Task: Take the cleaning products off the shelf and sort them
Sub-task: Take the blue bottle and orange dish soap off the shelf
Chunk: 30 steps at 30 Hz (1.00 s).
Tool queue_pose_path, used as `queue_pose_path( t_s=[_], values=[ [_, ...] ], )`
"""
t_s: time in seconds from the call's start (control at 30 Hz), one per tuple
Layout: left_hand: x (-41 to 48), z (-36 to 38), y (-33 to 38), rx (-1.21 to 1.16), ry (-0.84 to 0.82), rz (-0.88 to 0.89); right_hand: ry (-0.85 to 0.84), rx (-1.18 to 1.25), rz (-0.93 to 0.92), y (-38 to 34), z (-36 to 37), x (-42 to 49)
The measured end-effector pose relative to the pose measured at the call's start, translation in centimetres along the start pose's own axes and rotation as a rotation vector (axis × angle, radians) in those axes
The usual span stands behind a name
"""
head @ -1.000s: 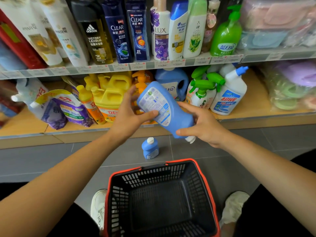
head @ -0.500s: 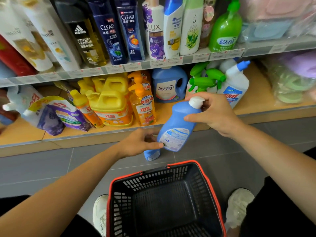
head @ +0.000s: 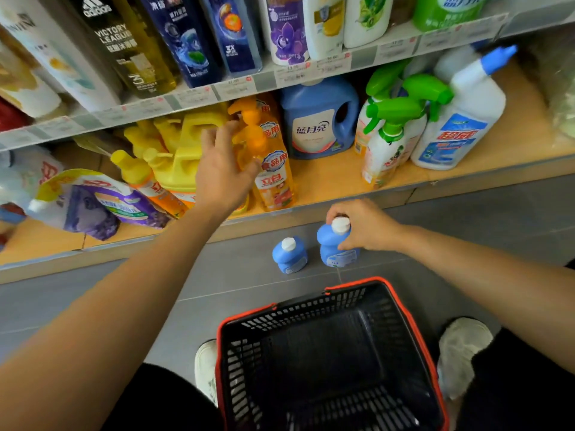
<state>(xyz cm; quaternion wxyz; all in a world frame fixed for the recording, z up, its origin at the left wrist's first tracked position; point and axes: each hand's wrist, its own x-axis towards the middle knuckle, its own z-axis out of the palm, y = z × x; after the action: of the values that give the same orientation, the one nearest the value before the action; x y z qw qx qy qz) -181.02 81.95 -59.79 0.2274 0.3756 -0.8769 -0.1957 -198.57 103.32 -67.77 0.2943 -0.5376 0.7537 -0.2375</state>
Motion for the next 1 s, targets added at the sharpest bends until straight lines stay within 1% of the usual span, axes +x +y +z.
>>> queue_pose_path(
  t_s=[0.07,0.13,0.2,0.27,0.37,0.43,0.6,0.7,0.77,0.9,1.0],
  values=[
    [0.6,0.4,0.1,-0.026,-0.052,-0.025,-0.027,-0.037,0.035,0.9,1.2,0.4],
    [1.0,0.4,0.2,-0.087,-0.065,-0.051,-0.043,-0.035,0.071,1.7,2.3,0.7],
    [1.5,0.1,0.1,-0.188,-0.051,-0.118,-0.058,-0.005,0.115,2.5,3.3,0.9],
    [1.7,-0.3,0.2,-0.326,-0.103,-0.185,-0.061,0.011,0.159,3.3,4.0,1.0],
    [1.5,-0.8,0.2,-0.483,-0.2,-0.205,-0.085,-0.007,0.213,4.4,4.9,1.1],
    [1.4,-0.9,0.3,-0.537,-0.225,-0.212,-0.103,-0.024,0.235,4.9,5.3,1.1],
    [0.9,-0.7,1.1,-0.558,-0.193,-0.218,-0.136,-0.042,0.278,5.0,4.2,1.5],
    [1.0,-1.4,2.2,-0.58,-0.155,-0.215,-0.168,-0.013,0.253,3.8,2.8,1.8],
    [1.4,-2.8,3.3,-0.605,-0.126,-0.171,-0.126,0.081,0.208,2.1,2.0,2.1],
    [1.2,-6.1,5.9,-0.645,-0.144,-0.017,0.085,0.375,0.151,-2.8,-0.2,2.7],
    [-0.2,-8.5,7.3,-0.748,-0.179,0.085,0.189,0.508,0.027,-6.1,-1.8,2.0]
  ],
)
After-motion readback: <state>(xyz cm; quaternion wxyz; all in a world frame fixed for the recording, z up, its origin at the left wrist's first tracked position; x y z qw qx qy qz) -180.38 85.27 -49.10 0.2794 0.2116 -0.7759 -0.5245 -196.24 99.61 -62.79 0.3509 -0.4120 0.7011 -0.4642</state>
